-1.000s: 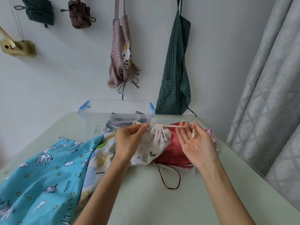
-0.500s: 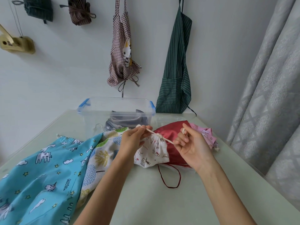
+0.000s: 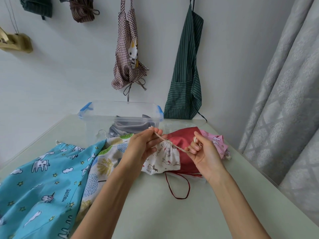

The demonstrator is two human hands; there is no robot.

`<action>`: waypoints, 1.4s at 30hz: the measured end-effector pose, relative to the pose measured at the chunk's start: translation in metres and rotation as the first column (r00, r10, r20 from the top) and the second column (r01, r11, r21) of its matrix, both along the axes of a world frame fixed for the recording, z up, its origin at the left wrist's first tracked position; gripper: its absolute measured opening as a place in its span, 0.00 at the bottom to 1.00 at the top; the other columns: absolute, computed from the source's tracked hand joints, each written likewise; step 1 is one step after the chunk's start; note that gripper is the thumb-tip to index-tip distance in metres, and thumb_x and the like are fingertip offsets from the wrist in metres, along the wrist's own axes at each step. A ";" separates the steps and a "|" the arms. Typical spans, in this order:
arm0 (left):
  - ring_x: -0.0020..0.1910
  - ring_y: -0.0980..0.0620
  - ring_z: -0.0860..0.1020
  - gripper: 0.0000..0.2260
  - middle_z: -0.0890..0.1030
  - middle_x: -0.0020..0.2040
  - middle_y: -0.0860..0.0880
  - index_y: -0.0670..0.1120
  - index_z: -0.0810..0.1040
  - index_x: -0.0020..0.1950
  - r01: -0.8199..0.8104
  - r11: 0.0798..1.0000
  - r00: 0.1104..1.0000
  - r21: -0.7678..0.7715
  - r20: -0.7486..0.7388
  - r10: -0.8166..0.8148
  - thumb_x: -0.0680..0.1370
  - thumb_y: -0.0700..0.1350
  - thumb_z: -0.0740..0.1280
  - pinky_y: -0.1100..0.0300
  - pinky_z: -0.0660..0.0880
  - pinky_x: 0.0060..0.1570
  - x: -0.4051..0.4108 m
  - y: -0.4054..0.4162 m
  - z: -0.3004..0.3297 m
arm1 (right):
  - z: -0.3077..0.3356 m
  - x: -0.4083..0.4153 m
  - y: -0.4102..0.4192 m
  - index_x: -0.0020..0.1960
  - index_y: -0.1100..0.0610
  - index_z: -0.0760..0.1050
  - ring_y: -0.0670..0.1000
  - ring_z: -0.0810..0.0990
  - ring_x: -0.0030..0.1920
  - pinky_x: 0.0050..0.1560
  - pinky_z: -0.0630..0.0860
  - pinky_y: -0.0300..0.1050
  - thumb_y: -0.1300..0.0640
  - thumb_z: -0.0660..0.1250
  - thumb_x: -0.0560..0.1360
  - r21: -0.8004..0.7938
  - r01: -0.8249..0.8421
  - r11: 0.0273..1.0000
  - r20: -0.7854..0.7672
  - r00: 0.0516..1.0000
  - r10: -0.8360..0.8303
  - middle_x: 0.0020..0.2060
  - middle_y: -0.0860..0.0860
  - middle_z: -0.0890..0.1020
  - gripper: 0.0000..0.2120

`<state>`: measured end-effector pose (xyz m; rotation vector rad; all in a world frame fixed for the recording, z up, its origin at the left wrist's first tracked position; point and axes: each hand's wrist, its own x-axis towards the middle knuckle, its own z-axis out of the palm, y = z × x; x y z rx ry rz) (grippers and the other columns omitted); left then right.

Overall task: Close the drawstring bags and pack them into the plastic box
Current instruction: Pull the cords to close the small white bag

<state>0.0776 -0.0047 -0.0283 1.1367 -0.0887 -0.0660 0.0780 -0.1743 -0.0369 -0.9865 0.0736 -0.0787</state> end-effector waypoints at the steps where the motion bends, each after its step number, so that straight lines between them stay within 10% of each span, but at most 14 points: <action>1: 0.39 0.60 0.83 0.11 0.84 0.37 0.53 0.46 0.78 0.42 -0.004 0.999 1.000 0.032 0.010 0.004 0.81 0.45 0.59 0.71 0.70 0.25 0.000 0.000 -0.001 | -0.001 0.000 0.001 0.30 0.57 0.63 0.44 0.63 0.20 0.30 0.77 0.38 0.58 0.59 0.79 -0.030 0.008 1.000 0.001 1.000 -0.008 0.19 0.47 0.63 0.19; 9: 0.22 0.62 0.66 0.13 0.76 0.32 0.49 0.42 0.82 0.38 0.144 0.737 0.952 0.661 0.112 -0.286 0.78 0.46 0.65 0.73 0.60 0.22 0.002 -0.003 -0.015 | 0.031 -0.021 -0.012 0.34 0.58 0.68 0.50 0.78 0.32 0.40 0.81 0.42 0.57 0.60 0.78 -0.427 -0.177 0.887 0.091 0.967 0.237 0.29 0.54 0.78 0.14; 14: 0.33 0.51 0.64 0.14 0.72 0.38 0.44 0.45 0.82 0.36 0.313 0.495 0.860 0.811 -0.020 -0.510 0.78 0.45 0.62 0.67 0.62 0.29 -0.006 -0.015 -0.015 | 0.043 -0.033 -0.013 0.33 0.54 0.78 0.41 0.80 0.44 0.53 0.72 0.37 0.48 0.67 0.74 -0.878 0.124 0.461 0.192 0.976 0.104 0.37 0.47 0.84 0.14; 18: 0.32 0.53 0.67 0.17 0.70 0.32 0.50 0.37 0.78 0.38 0.361 0.407 0.790 0.839 -0.044 -0.611 0.79 0.48 0.63 0.64 0.66 0.34 -0.010 -0.018 -0.017 | 0.039 -0.034 0.000 0.38 0.55 0.82 0.36 0.80 0.38 0.42 0.69 0.23 0.48 0.69 0.73 -0.887 0.144 0.438 0.223 0.966 0.133 0.36 0.46 0.84 0.11; 26: 0.34 0.59 0.76 0.13 0.78 0.31 0.54 0.44 0.80 0.37 0.384 0.631 0.861 0.674 -0.014 -0.508 0.79 0.47 0.63 0.67 0.77 0.41 -0.003 -0.004 -0.018 | 0.027 -0.030 -0.017 0.71 0.46 0.63 0.38 0.70 0.66 0.68 0.64 0.39 0.49 0.64 0.77 -0.951 -0.261 0.166 -0.173 0.895 0.411 0.67 0.41 0.71 0.25; 29: 0.34 0.59 0.77 0.13 0.78 0.30 0.55 0.45 0.81 0.37 0.386 0.683 0.873 0.621 -0.005 -0.488 0.77 0.49 0.64 0.66 0.78 0.44 -0.004 0.001 -0.015 | 0.026 -0.031 -0.026 0.66 0.48 0.70 0.37 0.73 0.61 0.59 0.68 0.29 0.56 0.67 0.76 -0.951 -0.303 0.063 -0.244 0.859 0.449 0.61 0.43 0.77 0.20; 35: 0.37 0.57 0.76 0.12 0.79 0.33 0.52 0.50 0.83 0.33 0.341 0.730 0.904 0.593 0.007 -0.428 0.71 0.55 0.67 0.67 0.77 0.43 -0.007 0.006 -0.010 | 0.023 -0.024 -0.030 0.46 0.54 0.84 0.42 0.78 0.31 0.39 0.75 0.33 0.57 0.71 0.73 -0.953 -0.095 0.287 -0.005 0.954 0.300 0.28 0.46 0.81 0.04; 42: 0.37 0.62 0.76 0.08 0.83 0.41 0.49 0.48 0.85 0.40 0.435 0.726 0.883 0.533 -0.094 -0.460 0.75 0.48 0.69 0.71 0.57 0.26 -0.009 0.007 -0.007 | 0.027 -0.025 -0.031 0.40 0.52 0.84 0.40 0.74 0.25 0.31 0.70 0.32 0.58 0.73 0.70 -0.936 0.067 0.345 0.125 0.981 0.151 0.25 0.47 0.80 0.02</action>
